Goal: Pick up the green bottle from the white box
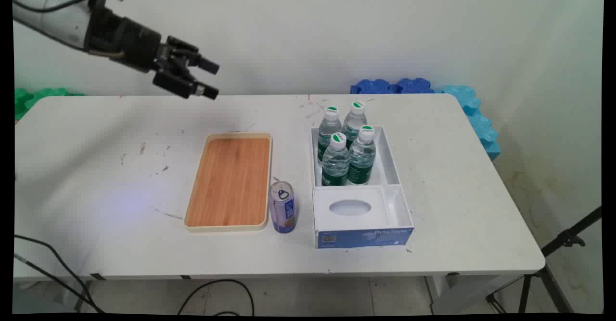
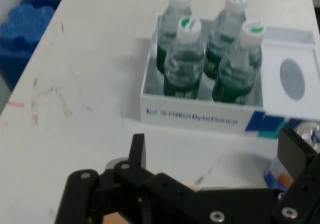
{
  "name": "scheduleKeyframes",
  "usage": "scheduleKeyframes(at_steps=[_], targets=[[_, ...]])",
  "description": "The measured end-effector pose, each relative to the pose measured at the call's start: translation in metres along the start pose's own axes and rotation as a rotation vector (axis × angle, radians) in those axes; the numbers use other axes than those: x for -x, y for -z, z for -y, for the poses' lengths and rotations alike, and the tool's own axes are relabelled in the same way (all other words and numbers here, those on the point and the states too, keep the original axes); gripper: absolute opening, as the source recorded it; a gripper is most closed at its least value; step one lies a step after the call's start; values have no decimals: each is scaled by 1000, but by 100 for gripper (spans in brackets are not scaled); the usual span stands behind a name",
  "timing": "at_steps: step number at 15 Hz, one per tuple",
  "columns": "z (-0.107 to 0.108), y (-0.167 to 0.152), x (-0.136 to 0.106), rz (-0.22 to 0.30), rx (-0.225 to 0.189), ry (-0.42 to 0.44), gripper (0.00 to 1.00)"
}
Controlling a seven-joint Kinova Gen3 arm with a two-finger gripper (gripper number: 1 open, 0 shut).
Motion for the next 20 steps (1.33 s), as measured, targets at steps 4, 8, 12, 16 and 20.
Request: scheduleKeyframes(at_steps=[4,8,12,16,20], targets=[[-13,-25,-39,-38,-3,3,100],[-31,-65,-64,-45,6,6,100],[-45,-102,-65,-24,18,26,100],[-60,-141,-48,12,33,45,100],[-68,-169,-29,42,48,54,100]])
